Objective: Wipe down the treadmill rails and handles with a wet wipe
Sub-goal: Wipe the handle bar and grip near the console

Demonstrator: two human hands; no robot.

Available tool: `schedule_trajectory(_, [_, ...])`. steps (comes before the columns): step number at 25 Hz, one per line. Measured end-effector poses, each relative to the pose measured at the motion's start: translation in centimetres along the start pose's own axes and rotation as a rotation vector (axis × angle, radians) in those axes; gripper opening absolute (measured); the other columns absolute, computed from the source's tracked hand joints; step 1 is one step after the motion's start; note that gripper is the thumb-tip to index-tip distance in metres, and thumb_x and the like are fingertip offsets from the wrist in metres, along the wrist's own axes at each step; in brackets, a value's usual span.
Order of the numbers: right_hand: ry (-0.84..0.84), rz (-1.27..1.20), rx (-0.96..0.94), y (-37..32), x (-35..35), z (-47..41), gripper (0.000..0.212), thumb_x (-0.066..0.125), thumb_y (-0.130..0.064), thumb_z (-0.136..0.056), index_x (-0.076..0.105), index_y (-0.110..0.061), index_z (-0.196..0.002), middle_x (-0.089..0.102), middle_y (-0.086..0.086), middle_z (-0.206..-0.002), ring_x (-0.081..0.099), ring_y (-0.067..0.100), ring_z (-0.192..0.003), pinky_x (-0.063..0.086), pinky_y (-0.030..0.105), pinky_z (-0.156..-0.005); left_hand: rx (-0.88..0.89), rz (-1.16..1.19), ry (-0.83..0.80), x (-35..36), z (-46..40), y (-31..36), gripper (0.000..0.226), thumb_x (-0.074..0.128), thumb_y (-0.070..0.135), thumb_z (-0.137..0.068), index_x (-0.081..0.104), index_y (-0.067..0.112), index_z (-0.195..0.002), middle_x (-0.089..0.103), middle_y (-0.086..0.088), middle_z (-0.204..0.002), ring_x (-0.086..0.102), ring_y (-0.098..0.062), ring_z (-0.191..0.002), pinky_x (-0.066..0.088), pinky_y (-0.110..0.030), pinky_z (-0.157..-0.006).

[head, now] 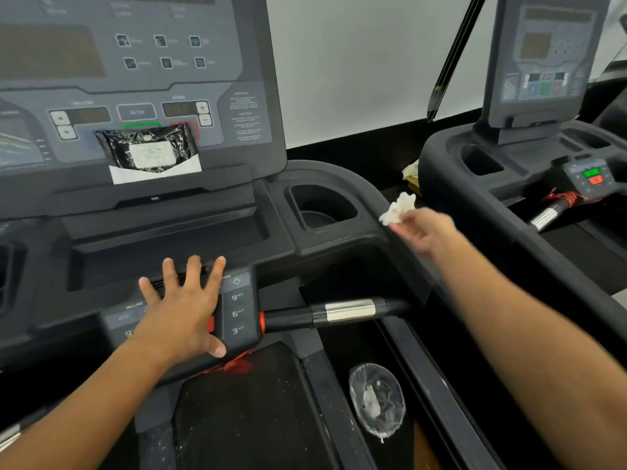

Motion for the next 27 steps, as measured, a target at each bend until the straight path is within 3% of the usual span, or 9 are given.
schedule_trajectory(2, [0.016, 0.411, -0.246, -4.7, -2.4, 0.8, 0.014, 0.063, 0.001, -0.088, 0.071, -0.004, -0.099, 0.074, 0.016, -0.102, 0.075, 0.025, -0.084, 0.063, 0.036, -0.065, 0.001, -0.005, 0.004, 0.0, -0.1, 0.1, 0.155, 0.084, 0.069, -0.049, -0.028, 0.029, -0.149, -0.01, -0.012, -0.155, -0.009, -0.054, -0.143, 0.011, -0.075, -0.109])
schedule_trajectory(4, [0.015, 1.023, -0.721, -7.2, -4.3, 2.5, 0.012, 0.064, -0.012, -0.086, 0.076, -0.016, -0.086, 0.076, 0.005, -0.086, 0.072, 0.016, -0.078, 0.057, 0.03, -0.072, -0.004, -0.021, 0.005, 0.0, 0.0, 0.1, 0.156, 0.084, 0.069, -0.049, -0.028, 0.029, -0.149, -0.01, -0.012, -0.155, -0.009, -0.053, -0.143, 0.013, -0.074, -0.109])
schedule_trajectory(6, [-0.203, 1.464, -1.101, -6.3, -5.6, 4.5, 0.014, 0.066, -0.013, -0.083, 0.077, -0.02, -0.087, 0.077, 0.001, -0.085, 0.072, 0.019, -0.082, 0.049, 0.027, -0.075, -0.019, -0.032, -0.015, 0.0, 0.0, 0.0, 0.157, 0.084, 0.07, -0.048, -0.029, 0.03, -0.149, -0.01, -0.012, -0.155, -0.01, -0.053, -0.143, 0.014, -0.073, -0.11])
schedule_trajectory(9, [-0.651, 1.938, -1.13, -0.7, -8.0, 4.6, 0.027, 0.064, -0.009, -0.084, 0.073, -0.02, -0.107, 0.068, 0.003, -0.125, 0.063, 0.023, -0.119, 0.055, 0.036, -0.089, -0.002, 0.029, -0.032, -0.3, -0.3, 1.5, 0.152, 0.079, 0.073, -0.052, -0.028, 0.028, -0.15, -0.021, -0.008, -0.158, -0.02, -0.048, -0.144, 0.007, -0.072, -0.111])
schedule_trajectory(12, [-0.657, 1.993, -1.234, 4.5, -9.4, 3.7, 0.042, 0.043, -0.014, -0.091, 0.061, -0.008, -0.129, 0.046, 0.01, -0.15, 0.034, 0.028, -0.145, 0.03, 0.037, -0.118, 0.224, 0.044, 0.079, -0.8, -0.8, 7.9, 0.136, 0.072, 0.073, -0.063, -0.019, 0.027, -0.153, -0.016, -0.002, -0.163, -0.016, -0.039, -0.148, 0.003, -0.068, -0.113])
schedule_trajectory(15, [-0.423, 2.009, -1.171, 6.7, -9.1, 2.8, 0.058, 0.039, -0.025, -0.096, 0.037, 0.002, -0.148, 0.027, 0.022, -0.159, 0.018, 0.036, -0.151, 0.017, 0.048, -0.123, 0.445, 0.085, 0.065, 0.0, -1.4, 16.5, 0.103, 0.066, 0.053, -0.085, -0.004, 0.027, -0.156, -0.004, -0.004, -0.165, -0.008, -0.037, -0.15, 0.008, -0.062, -0.117])
schedule_trajectory(18, [-0.307, 2.052, -1.058, 7.8, -8.5, 2.8, 0.068, 0.022, -0.042, -0.102, 0.018, 0.0, -0.156, 0.003, 0.018, -0.165, -0.004, 0.031, -0.153, 0.001, 0.045, -0.125, 0.507, 0.099, -0.025, 1.1, -2.2, 21.6, 0.074, 0.055, 0.033, -0.098, 0.01, 0.027, -0.156, 0.015, -0.006, -0.163, 0.014, -0.035, -0.149, 0.025, -0.06, -0.115])
schedule_trajectory(21, [-0.245, 2.051, -1.049, 8.8, -11.4, 4.7, 0.074, 0.019, -0.051, -0.102, 0.009, -0.001, -0.156, -0.003, 0.018, -0.165, -0.01, 0.032, -0.153, 0.0, 0.046, -0.125, 0.544, 0.042, 0.01, 2.1, -2.6, 22.8, 0.066, 0.059, 0.018, -0.095, 0.025, 0.029, -0.151, 0.041, -0.003, -0.144, 0.047, -0.029, -0.126, 0.045, -0.054, -0.1])
schedule_trajectory(27, [-0.201, 2.092, -0.974, 12.0, -15.8, 8.3, 0.081, 0.017, -0.057, -0.101, 0.005, 0.004, -0.154, -0.006, 0.023, -0.164, -0.014, 0.037, -0.151, 0.008, 0.053, -0.123, 0.523, -0.006, 0.039, 2.0, -3.0, 23.3, 0.071, 0.062, 0.006, -0.089, 0.031, 0.031, -0.147, 0.047, -0.003, -0.137, 0.055, -0.027, -0.113, 0.052, -0.047, -0.091])
Point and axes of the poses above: each hand's wrist, its own z-axis away from the middle knuckle, its own x-axis out of the palm, y = z × x, the point moved 3 cm from there along -z, towards the middle knuckle
